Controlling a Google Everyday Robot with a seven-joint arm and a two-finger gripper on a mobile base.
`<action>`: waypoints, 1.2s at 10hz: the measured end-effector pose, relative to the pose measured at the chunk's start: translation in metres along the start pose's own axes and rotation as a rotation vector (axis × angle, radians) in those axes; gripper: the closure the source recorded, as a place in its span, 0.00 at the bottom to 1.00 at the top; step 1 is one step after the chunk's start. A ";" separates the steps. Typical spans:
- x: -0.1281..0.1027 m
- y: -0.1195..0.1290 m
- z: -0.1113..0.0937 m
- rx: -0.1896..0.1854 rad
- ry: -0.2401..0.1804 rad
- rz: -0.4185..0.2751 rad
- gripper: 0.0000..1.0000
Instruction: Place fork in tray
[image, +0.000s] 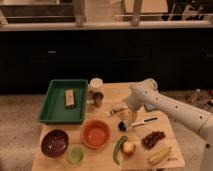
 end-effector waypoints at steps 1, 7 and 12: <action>0.003 0.001 0.002 -0.008 0.000 0.002 0.20; -0.002 -0.008 -0.006 -0.002 -0.005 -0.041 0.20; -0.013 -0.013 -0.010 0.000 -0.014 -0.081 0.20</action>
